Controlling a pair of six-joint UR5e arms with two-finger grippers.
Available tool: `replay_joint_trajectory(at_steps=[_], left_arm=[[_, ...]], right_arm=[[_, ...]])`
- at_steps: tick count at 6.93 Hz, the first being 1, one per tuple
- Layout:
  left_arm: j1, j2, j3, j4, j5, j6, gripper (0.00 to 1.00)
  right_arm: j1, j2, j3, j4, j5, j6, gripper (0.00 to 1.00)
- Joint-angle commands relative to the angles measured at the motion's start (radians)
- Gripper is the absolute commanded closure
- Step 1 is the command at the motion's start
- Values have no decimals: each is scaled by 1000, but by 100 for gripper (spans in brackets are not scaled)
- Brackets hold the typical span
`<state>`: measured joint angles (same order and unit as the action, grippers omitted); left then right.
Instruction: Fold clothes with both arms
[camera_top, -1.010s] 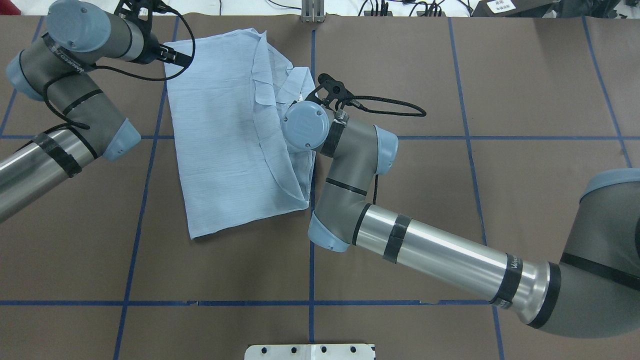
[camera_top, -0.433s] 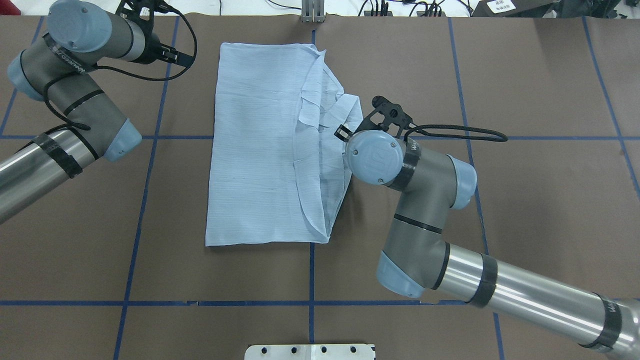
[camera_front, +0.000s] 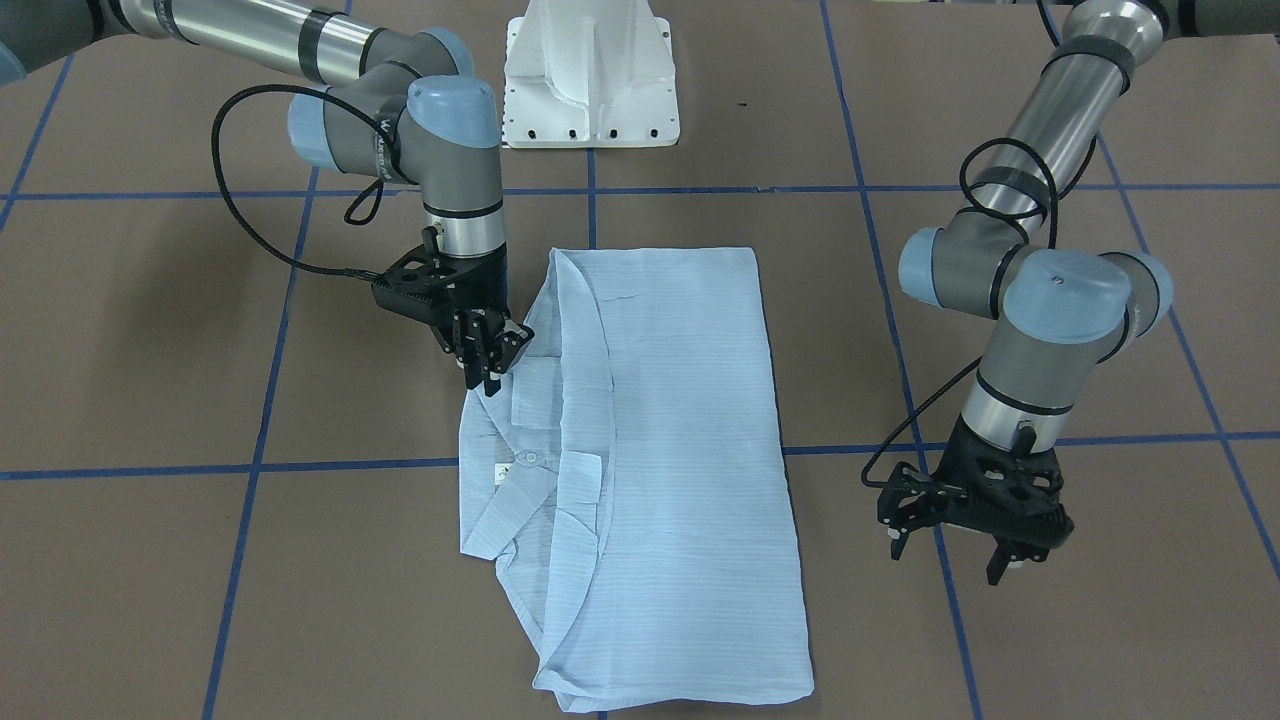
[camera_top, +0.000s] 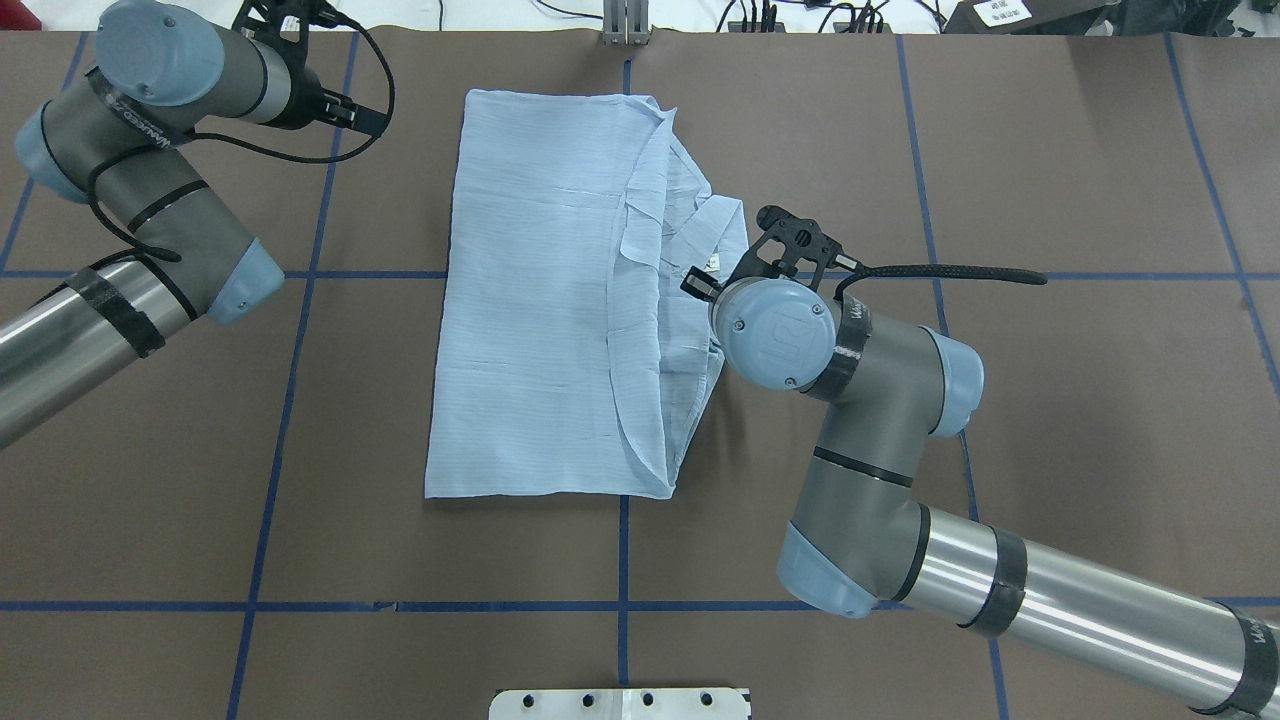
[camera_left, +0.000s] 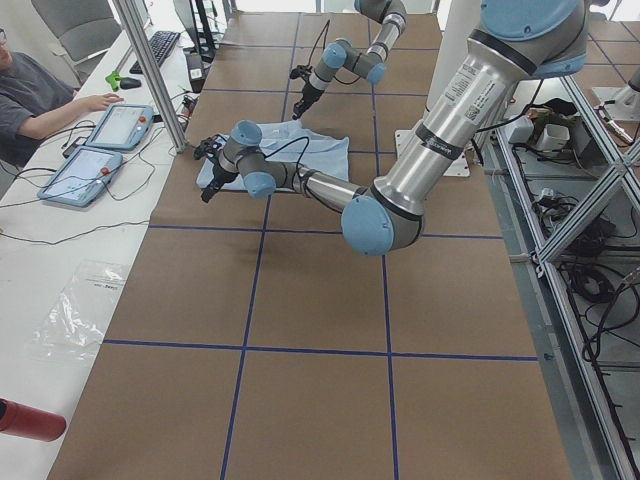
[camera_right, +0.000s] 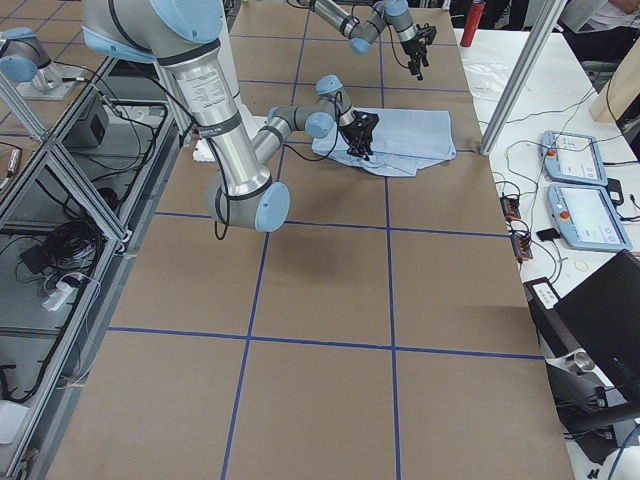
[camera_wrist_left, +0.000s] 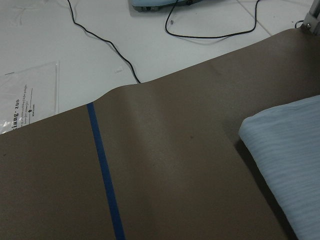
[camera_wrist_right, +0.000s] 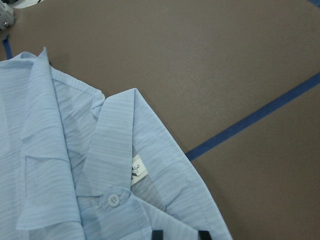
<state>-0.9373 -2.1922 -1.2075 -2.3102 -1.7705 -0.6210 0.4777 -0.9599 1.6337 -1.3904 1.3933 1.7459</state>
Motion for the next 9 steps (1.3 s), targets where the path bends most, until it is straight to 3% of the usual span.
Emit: replay_joint_trajectory(at_steps=[1, 4, 6, 9], left_arm=[[3, 30, -33, -2, -9, 4, 0], [3, 61, -67, -2, -23, 4, 0], [3, 63, -66, -2, -23, 4, 0], [3, 63, -66, -2, -21, 3, 0]], right_arm=[[-2, 128, -6, -153, 1, -118, 0], [-50, 242, -127, -226, 65, -363, 0], [-82, 247, -120, -290, 145, -507, 0], [-126, 248, -118, -404, 176, -664, 0]])
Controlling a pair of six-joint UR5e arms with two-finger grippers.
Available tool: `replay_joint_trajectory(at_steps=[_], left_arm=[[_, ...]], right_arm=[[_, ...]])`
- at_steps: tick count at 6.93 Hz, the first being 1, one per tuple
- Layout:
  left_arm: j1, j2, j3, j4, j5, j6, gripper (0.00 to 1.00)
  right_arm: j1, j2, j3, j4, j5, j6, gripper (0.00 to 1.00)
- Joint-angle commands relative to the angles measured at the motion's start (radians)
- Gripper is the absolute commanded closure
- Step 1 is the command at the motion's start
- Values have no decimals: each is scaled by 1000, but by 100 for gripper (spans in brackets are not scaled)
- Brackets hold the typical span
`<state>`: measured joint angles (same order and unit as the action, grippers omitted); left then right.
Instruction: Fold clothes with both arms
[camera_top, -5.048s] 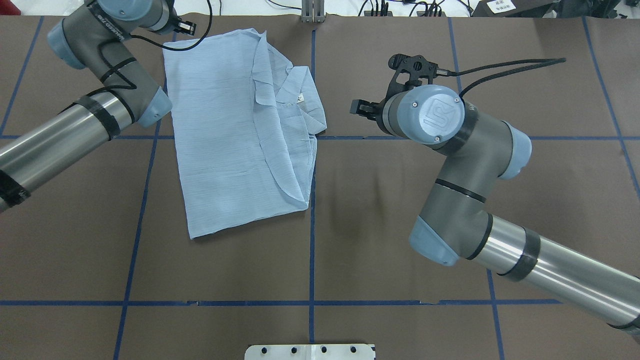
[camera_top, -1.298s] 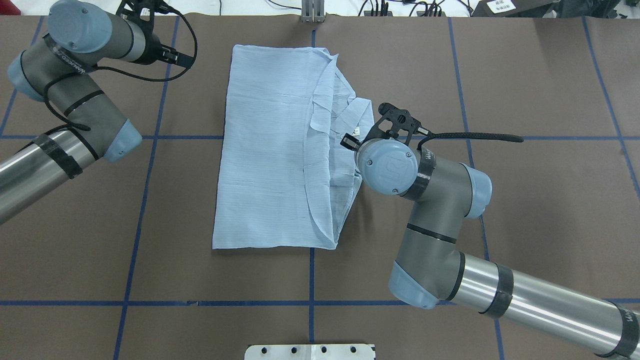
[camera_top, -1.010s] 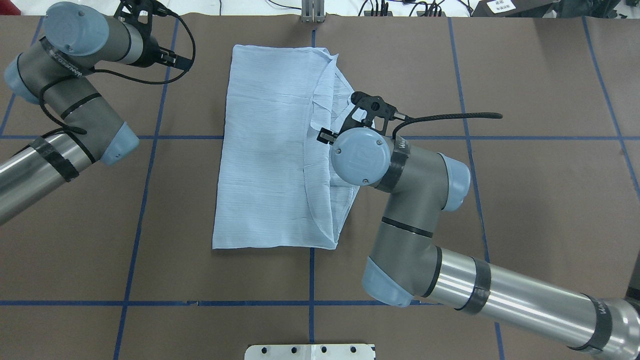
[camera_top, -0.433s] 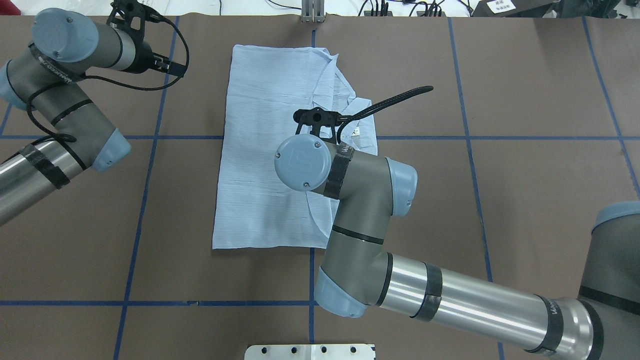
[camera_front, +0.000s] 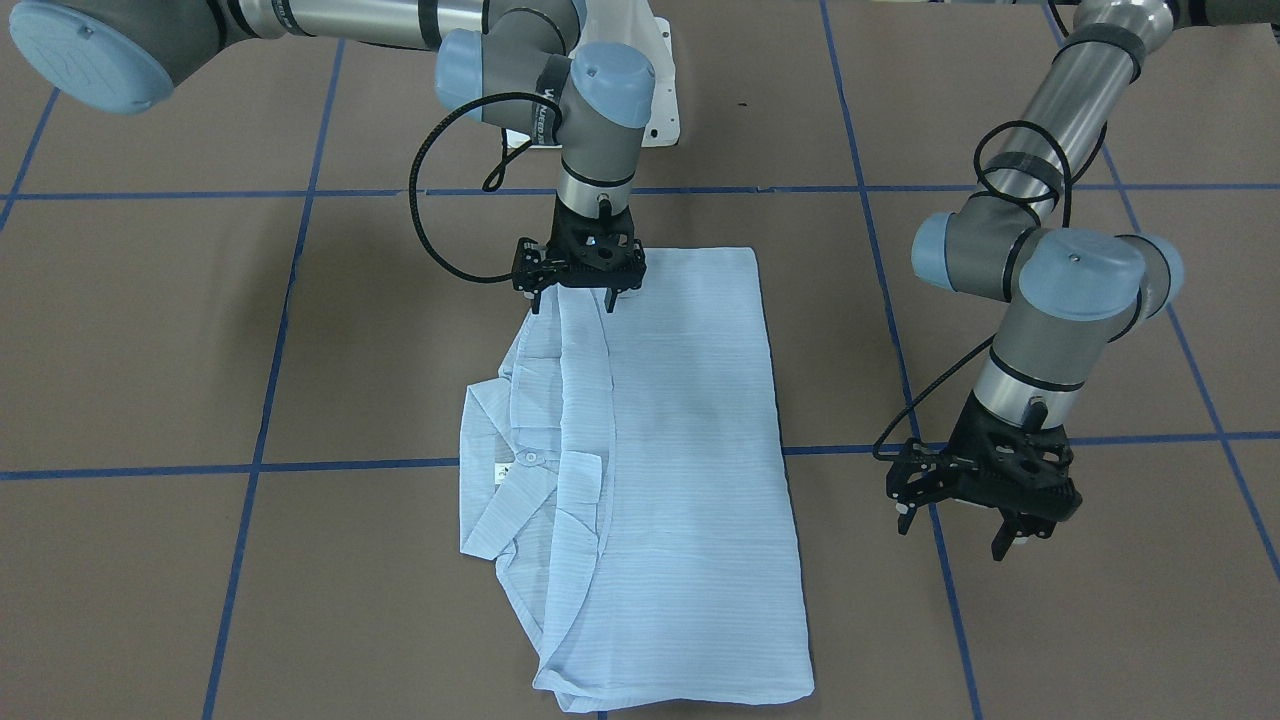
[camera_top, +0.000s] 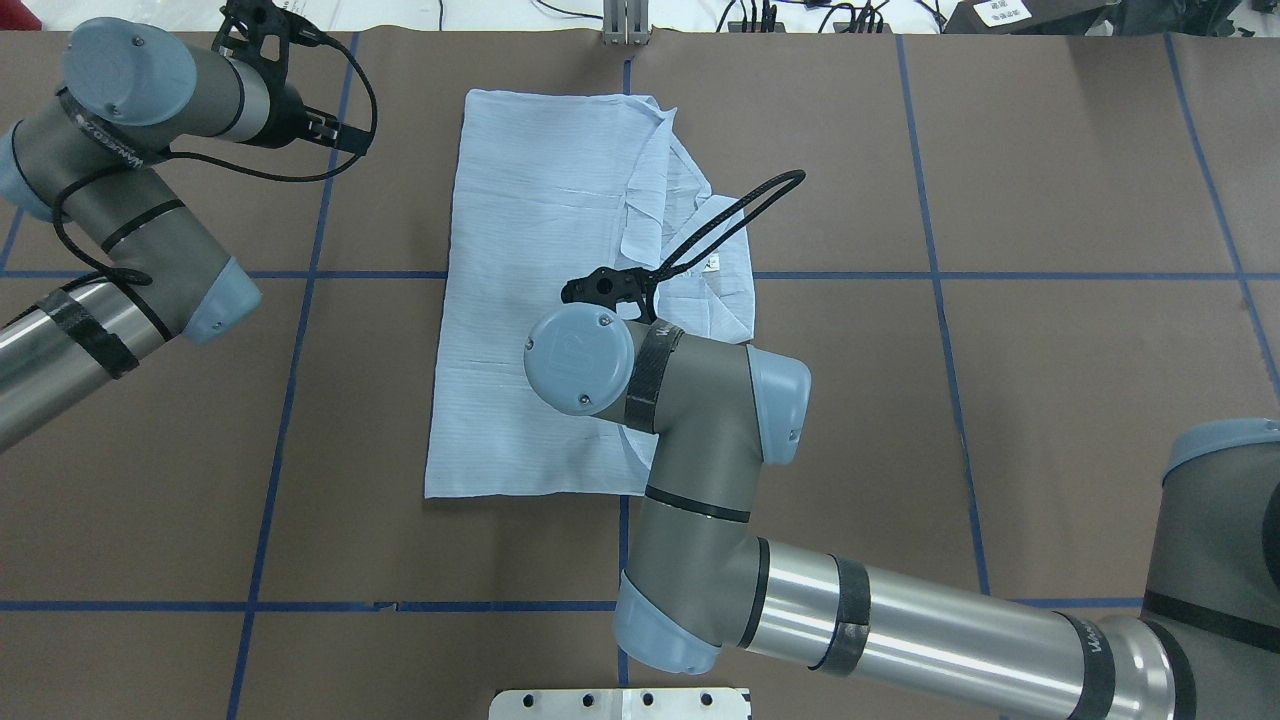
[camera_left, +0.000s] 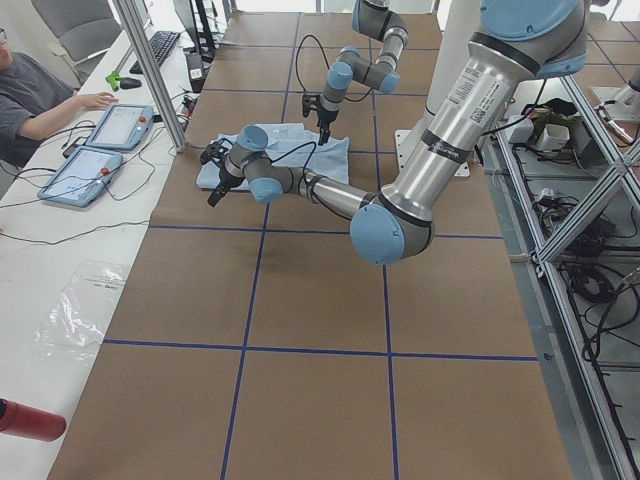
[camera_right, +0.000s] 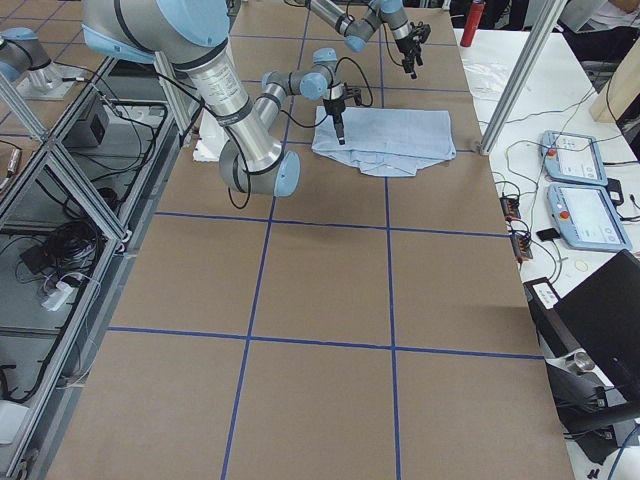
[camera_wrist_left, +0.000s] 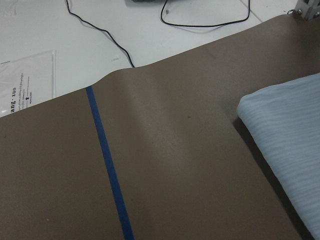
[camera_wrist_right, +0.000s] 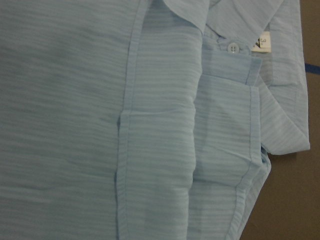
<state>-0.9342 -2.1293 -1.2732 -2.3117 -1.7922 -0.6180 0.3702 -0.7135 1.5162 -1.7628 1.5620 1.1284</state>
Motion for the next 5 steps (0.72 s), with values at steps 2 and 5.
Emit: replay_joint_trajectory(at_steps=[2, 5], left_arm=[[0, 3, 0, 0, 2, -2, 0], [0, 3, 0, 0, 2, -3, 0]], right_arm=[[-54, 0, -14, -33, 6, -76, 0], [-56, -3, -16, -60, -8, -98, 0]])
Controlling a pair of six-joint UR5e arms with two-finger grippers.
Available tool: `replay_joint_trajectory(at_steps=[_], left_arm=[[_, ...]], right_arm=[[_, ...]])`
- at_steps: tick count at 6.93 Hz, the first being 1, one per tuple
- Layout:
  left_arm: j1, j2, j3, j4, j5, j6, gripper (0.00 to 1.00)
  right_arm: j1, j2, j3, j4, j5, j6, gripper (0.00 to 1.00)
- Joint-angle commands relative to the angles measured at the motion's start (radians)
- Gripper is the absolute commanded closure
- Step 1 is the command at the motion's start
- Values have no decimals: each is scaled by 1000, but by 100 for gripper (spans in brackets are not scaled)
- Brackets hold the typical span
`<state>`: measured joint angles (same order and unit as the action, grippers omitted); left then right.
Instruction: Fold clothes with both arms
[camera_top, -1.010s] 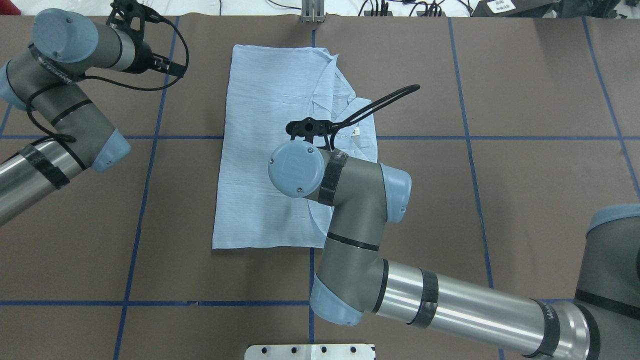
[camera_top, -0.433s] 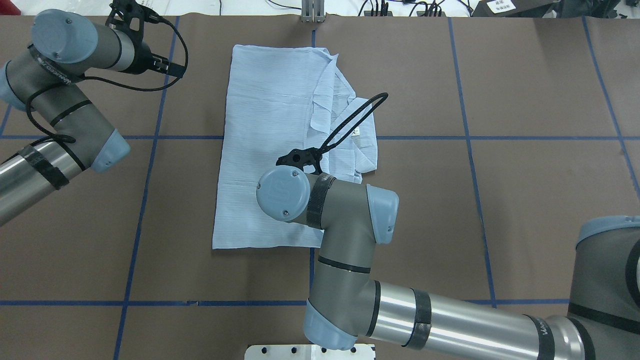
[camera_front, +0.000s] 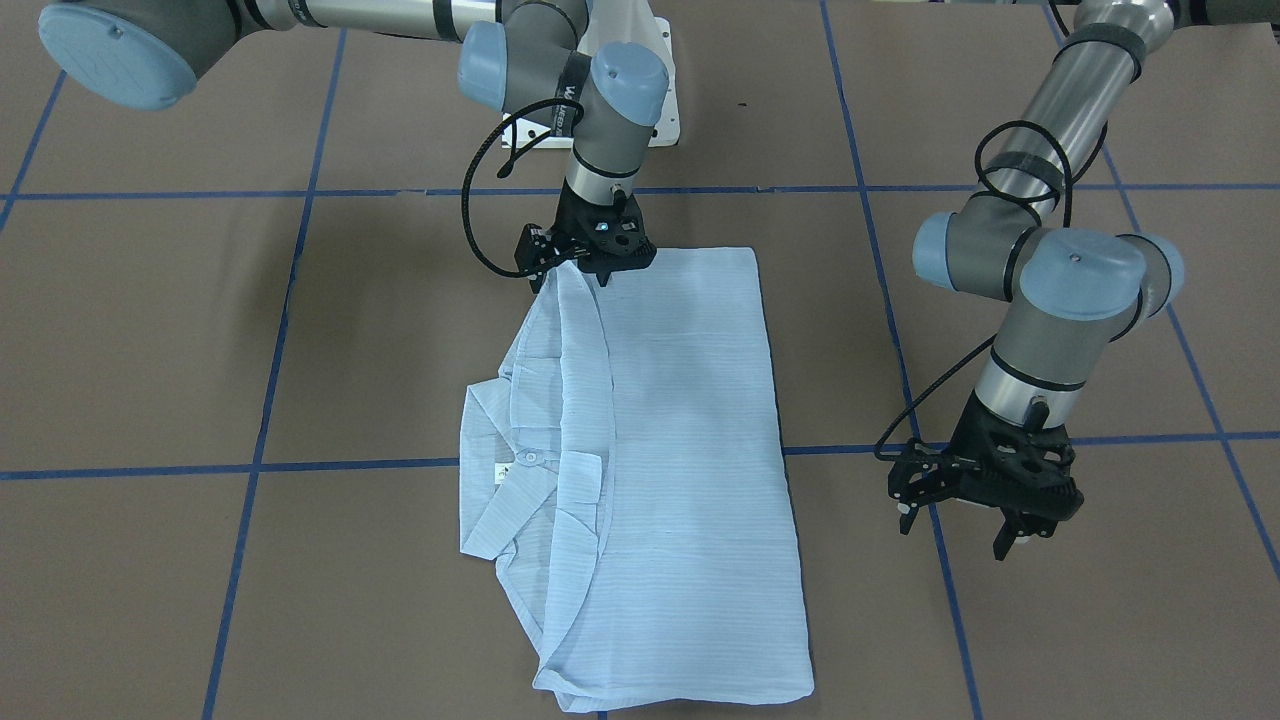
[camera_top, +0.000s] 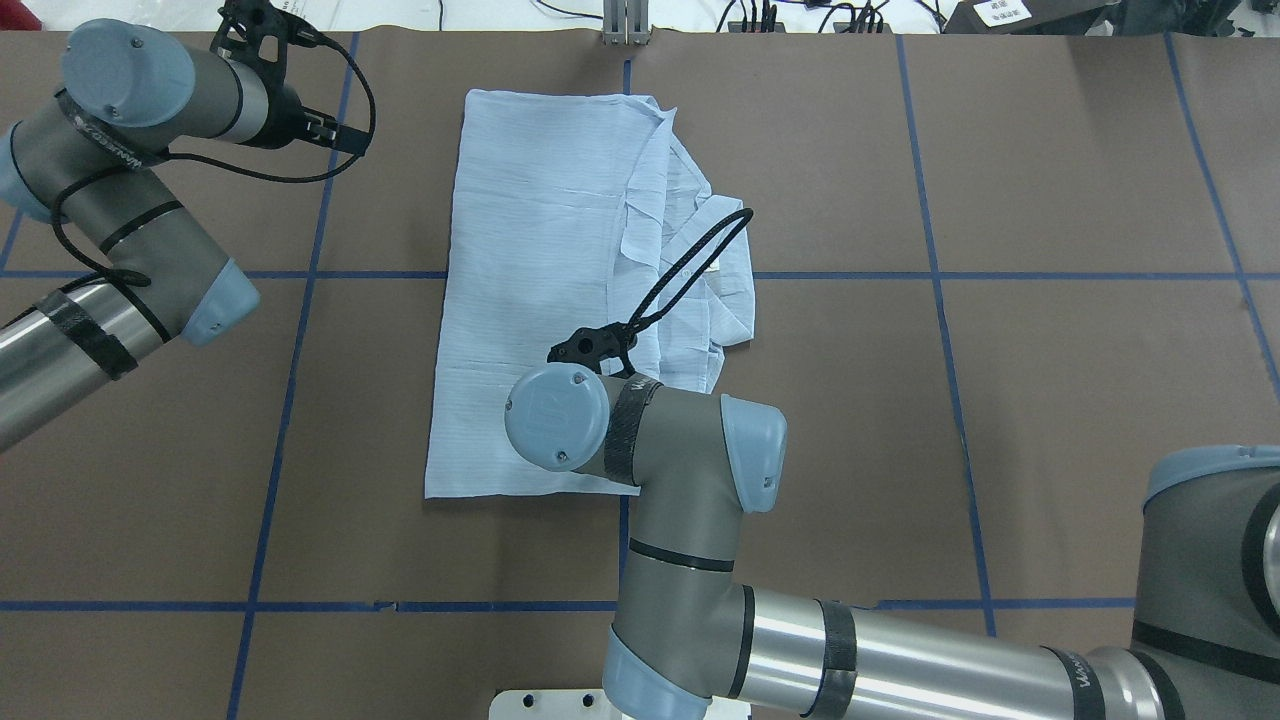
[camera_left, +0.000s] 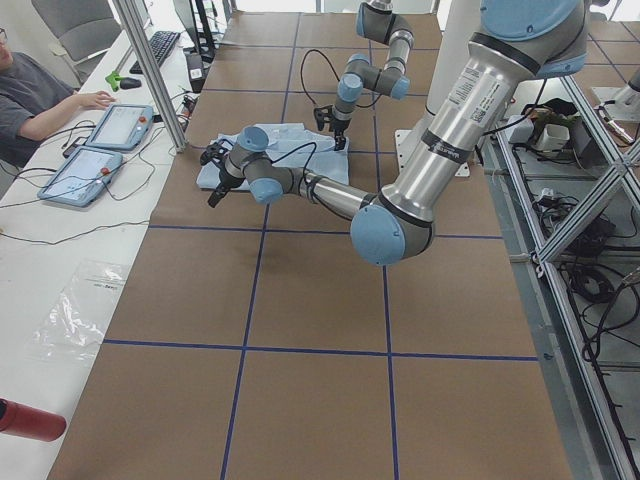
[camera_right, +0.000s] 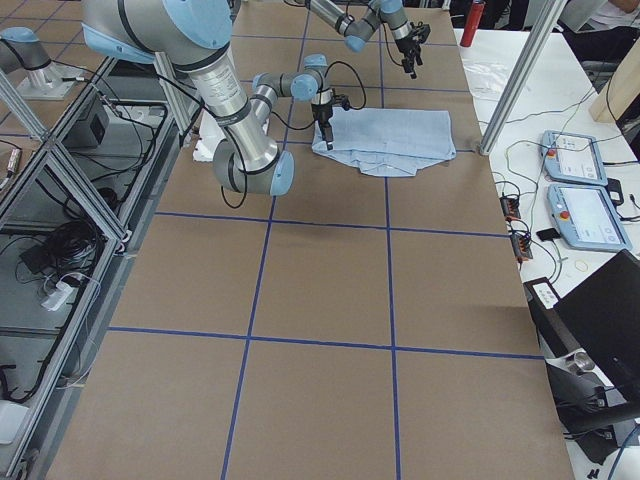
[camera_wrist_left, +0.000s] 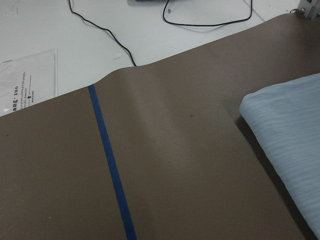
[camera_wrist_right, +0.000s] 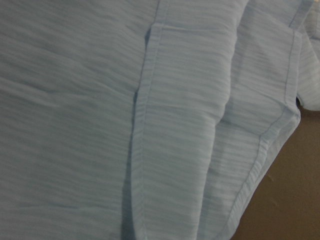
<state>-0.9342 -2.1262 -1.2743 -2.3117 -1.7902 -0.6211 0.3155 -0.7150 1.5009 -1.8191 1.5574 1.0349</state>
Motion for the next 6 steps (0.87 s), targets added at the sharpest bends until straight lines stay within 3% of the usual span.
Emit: replay_joint_trajectory(at_steps=[1, 5, 6], left_arm=[[0, 0, 1, 0, 0, 0, 0], [6, 0, 3, -2, 0, 1, 0], [6, 0, 3, -2, 0, 1, 0]], right_arm=[[-1, -4, -7, -3, -10, -6, 0], [57, -41, 4, -55, -14, -78, 0], [69, -96, 62, -60, -11, -81, 0]])
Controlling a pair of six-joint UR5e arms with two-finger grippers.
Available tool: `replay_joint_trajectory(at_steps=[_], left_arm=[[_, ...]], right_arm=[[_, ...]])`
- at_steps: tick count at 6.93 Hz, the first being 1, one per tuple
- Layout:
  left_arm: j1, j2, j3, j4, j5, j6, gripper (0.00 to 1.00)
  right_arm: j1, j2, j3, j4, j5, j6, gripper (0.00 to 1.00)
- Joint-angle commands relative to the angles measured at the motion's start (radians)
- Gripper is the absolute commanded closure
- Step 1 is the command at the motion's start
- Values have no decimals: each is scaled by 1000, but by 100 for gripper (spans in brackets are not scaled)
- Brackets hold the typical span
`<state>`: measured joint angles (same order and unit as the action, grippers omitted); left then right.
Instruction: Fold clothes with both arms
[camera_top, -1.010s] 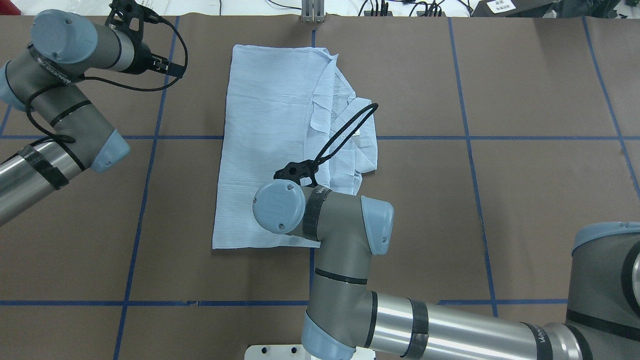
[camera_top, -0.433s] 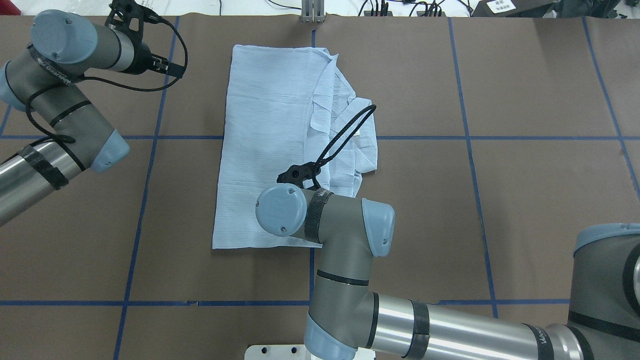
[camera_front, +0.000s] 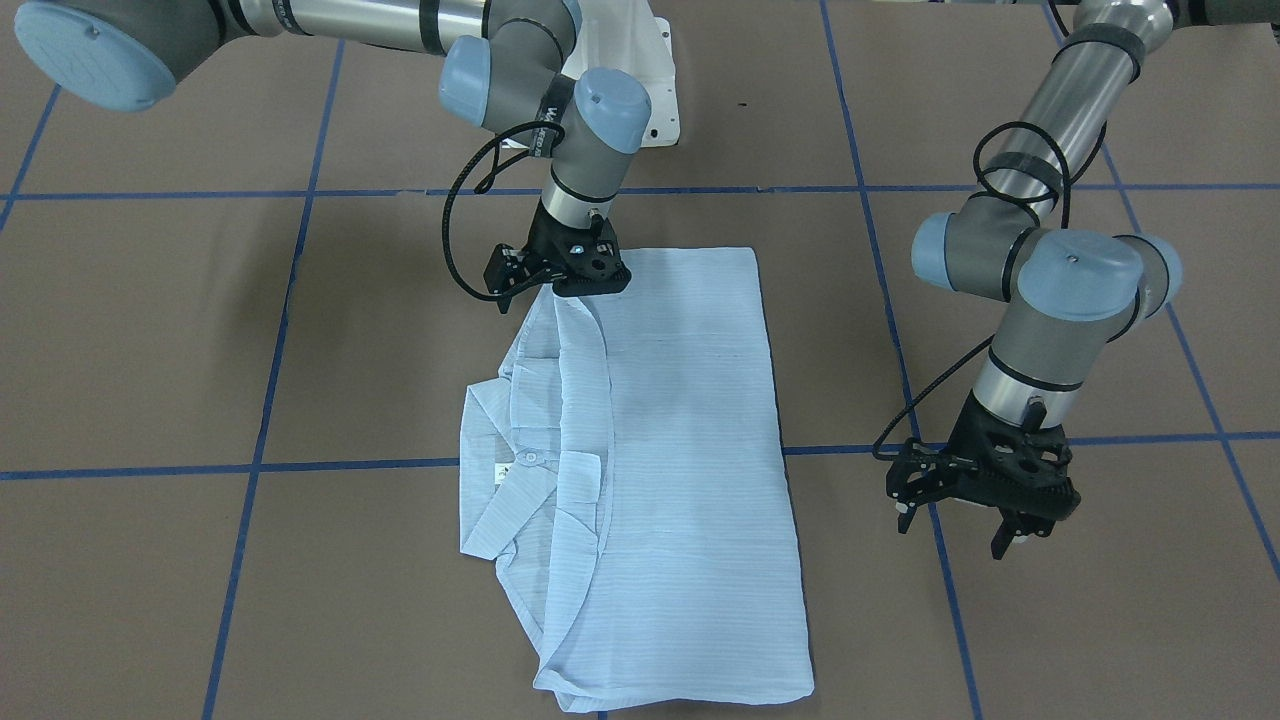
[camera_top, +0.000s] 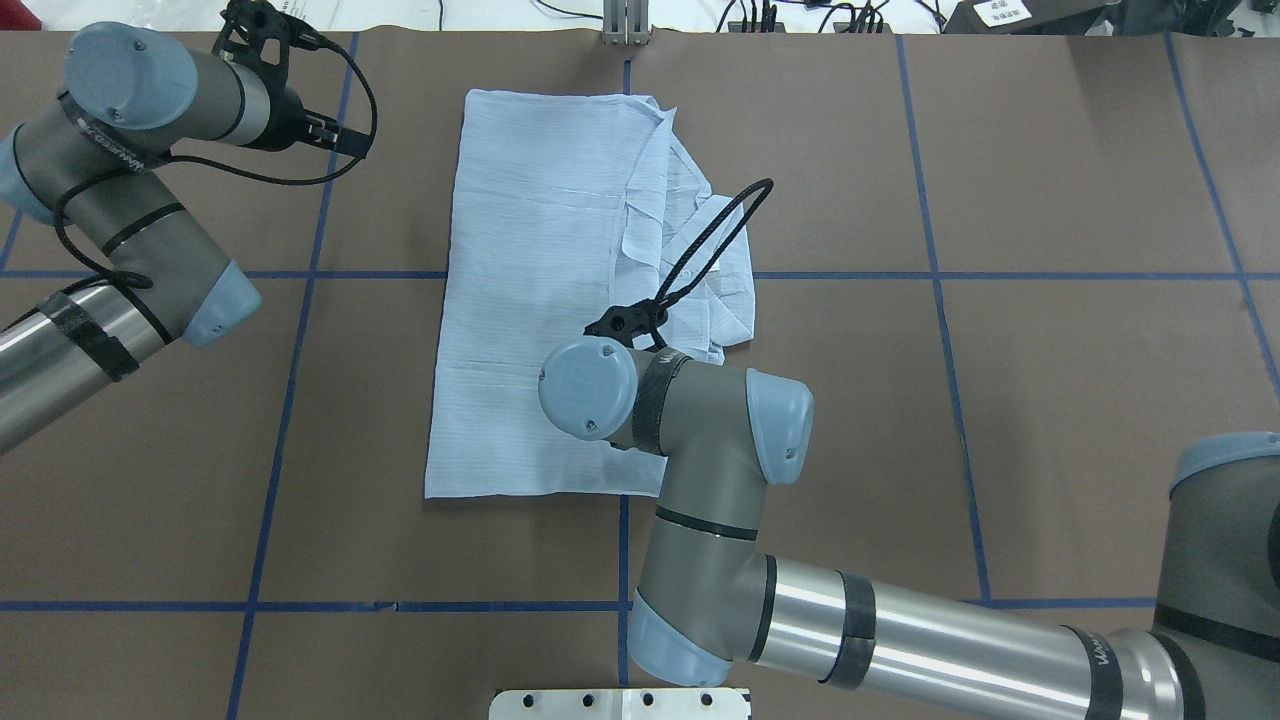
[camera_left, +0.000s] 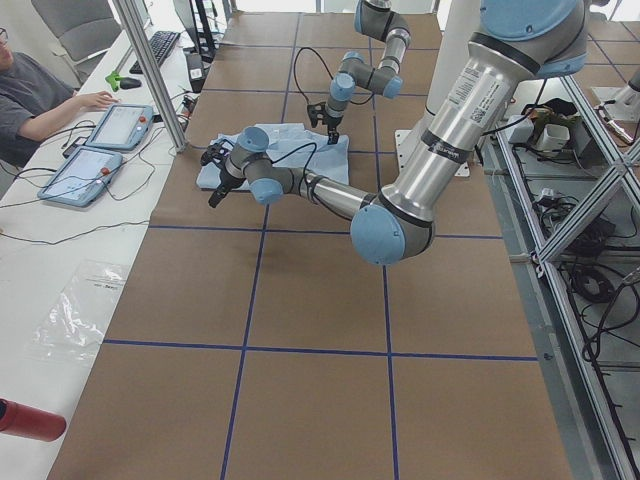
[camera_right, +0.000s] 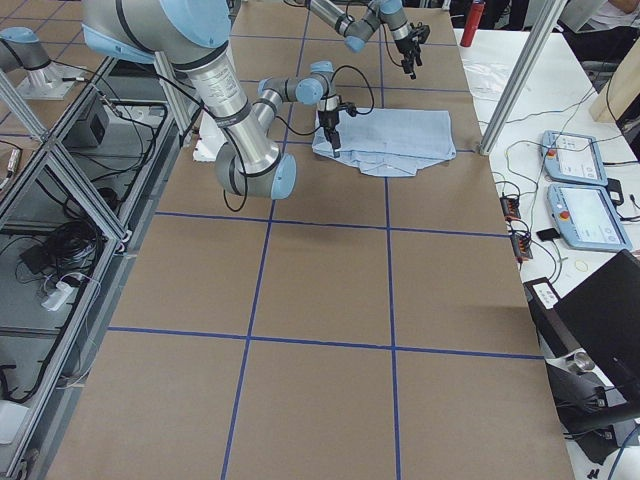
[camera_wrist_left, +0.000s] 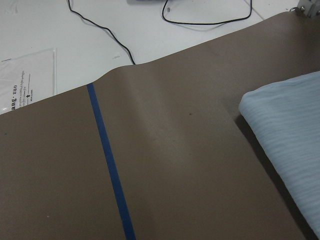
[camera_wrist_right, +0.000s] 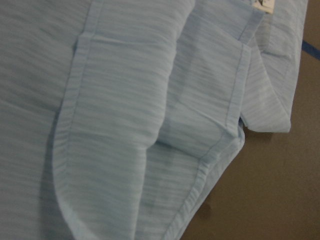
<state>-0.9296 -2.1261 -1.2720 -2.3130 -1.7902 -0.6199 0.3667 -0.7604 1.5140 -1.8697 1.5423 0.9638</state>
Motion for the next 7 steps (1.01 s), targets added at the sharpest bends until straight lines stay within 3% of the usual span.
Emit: replay_joint_trajectory(at_steps=[1, 3, 4, 6, 7], left_arm=[[2, 0, 0, 0, 0, 0, 0], [2, 0, 0, 0, 0, 0, 0], [2, 0, 0, 0, 0, -1, 0], [3, 0, -18, 1, -3, -17, 0], [9, 21, -62, 6, -3, -132, 0]], right_arm=[[18, -153, 143, -14, 1, -8, 0], [23, -276, 326, -95, 2, -10, 0], [24, -275, 340, -98, 2, -8, 0], [64, -258, 411, -42, 18, 18, 0], [72, -270, 445, 62, 48, 95, 0]])
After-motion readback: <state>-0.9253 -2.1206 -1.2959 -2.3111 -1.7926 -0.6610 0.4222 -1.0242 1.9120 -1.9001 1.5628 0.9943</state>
